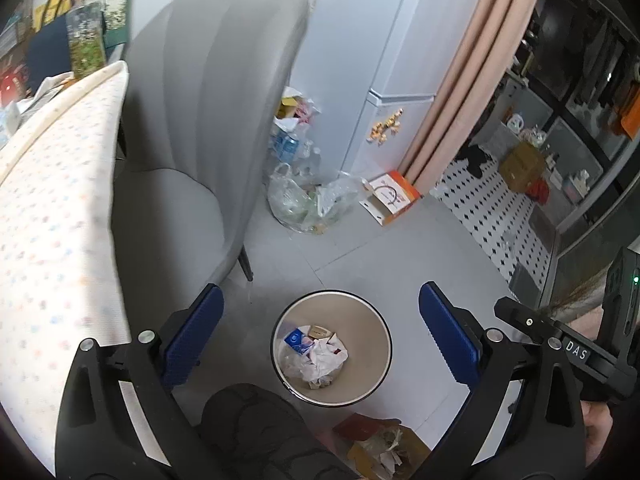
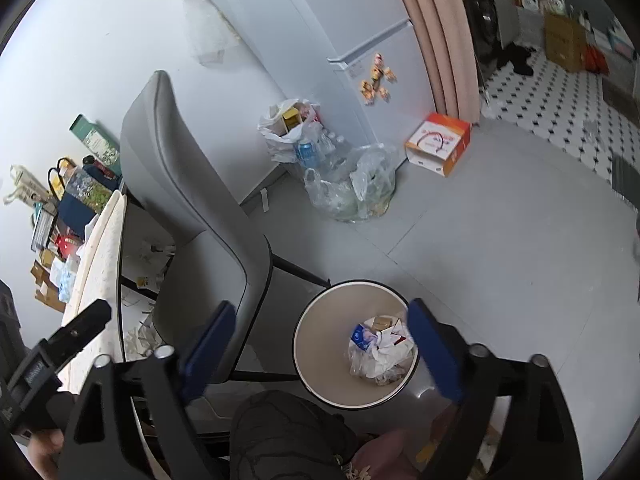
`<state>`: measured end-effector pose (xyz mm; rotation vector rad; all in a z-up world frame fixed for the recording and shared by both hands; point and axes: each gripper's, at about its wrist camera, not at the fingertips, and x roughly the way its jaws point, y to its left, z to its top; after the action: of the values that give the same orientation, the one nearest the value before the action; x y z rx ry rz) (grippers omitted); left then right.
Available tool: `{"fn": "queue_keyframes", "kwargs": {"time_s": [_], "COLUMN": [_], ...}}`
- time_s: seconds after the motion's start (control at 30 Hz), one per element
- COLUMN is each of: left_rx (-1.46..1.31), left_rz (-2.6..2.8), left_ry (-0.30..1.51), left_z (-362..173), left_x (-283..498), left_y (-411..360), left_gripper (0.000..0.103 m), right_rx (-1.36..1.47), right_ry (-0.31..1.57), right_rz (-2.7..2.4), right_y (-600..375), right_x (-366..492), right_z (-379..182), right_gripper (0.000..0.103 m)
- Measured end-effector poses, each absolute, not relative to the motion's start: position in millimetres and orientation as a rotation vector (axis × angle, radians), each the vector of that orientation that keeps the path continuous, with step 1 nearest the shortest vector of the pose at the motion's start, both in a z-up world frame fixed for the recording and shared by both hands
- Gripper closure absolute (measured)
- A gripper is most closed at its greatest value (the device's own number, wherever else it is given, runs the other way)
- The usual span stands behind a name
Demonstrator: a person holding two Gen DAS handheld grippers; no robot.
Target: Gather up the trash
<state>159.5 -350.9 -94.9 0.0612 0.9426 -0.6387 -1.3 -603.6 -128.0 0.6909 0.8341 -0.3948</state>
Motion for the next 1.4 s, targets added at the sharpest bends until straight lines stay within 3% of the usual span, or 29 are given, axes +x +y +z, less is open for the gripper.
{"fn": "queue_keyframes", "kwargs": {"time_s": [0.7,1.4], "left_rx": [-0.048,-0.083], "left_rz": [-0.389,-0.236], "left_ry": [0.727,0.585], "left_z": [12,74], "left_x": [137,75], "left_y": [-203,-94], "left_gripper": [0.006,0.006], "right_rx": [0.416,0.267], "right_ry": [0.750,0.620], "right_rz": [-0.296,-0.163], "right_y": [-489,-386], "right_x": [21,10], "right_z": [-9,80], "right_gripper": [0.007,0.007]}}
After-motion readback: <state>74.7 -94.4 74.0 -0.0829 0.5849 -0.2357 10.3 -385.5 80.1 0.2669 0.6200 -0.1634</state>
